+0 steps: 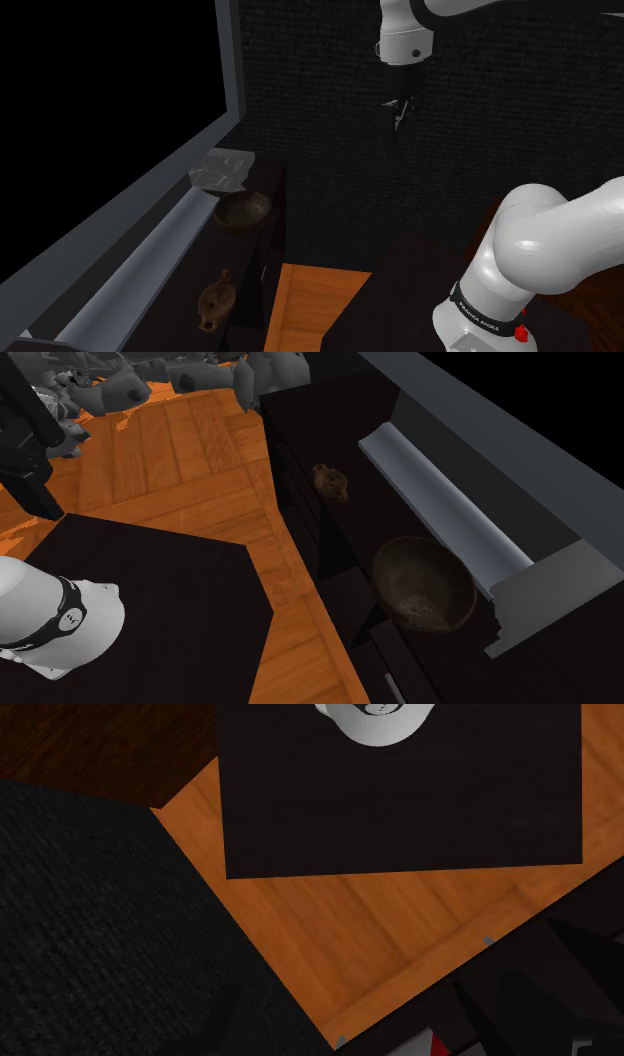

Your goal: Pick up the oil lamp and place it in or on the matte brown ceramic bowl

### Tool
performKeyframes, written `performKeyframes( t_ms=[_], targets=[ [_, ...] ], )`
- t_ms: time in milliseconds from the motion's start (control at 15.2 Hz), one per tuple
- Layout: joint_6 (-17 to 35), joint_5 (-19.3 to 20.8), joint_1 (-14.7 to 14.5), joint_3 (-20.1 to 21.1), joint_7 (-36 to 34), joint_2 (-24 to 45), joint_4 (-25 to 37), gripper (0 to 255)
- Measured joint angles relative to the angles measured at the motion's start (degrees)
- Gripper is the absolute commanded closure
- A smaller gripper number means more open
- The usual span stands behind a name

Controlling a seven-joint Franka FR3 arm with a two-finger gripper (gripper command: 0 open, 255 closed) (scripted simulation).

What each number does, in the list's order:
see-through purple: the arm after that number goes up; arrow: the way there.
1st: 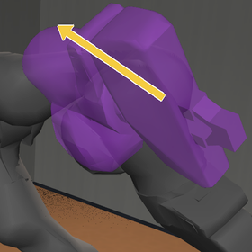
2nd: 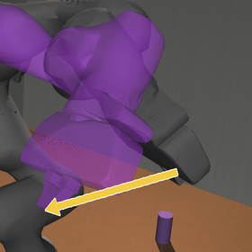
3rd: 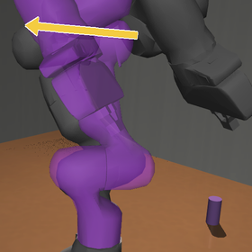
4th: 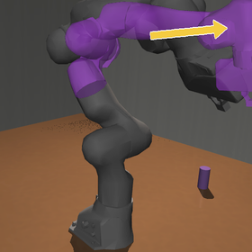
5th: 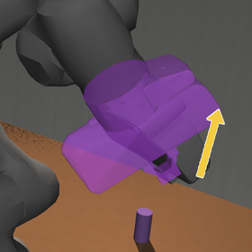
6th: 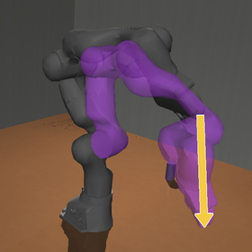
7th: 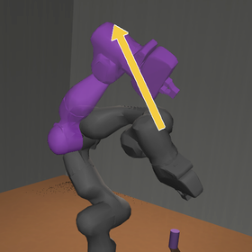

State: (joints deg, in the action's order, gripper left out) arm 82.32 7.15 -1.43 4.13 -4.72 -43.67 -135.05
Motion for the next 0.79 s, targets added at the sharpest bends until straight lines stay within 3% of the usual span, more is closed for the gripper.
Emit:
performKeyframes(
  t_ms=[132, 792],
  targets=[
    [0.4, -0.4, -0.1, 0.4, -0.7, -0.1, -0.5, 0],
    [9.2, -9.5, -2.1, 11.9, -17.8, 7.0, -3.6, 0]
  ],
)
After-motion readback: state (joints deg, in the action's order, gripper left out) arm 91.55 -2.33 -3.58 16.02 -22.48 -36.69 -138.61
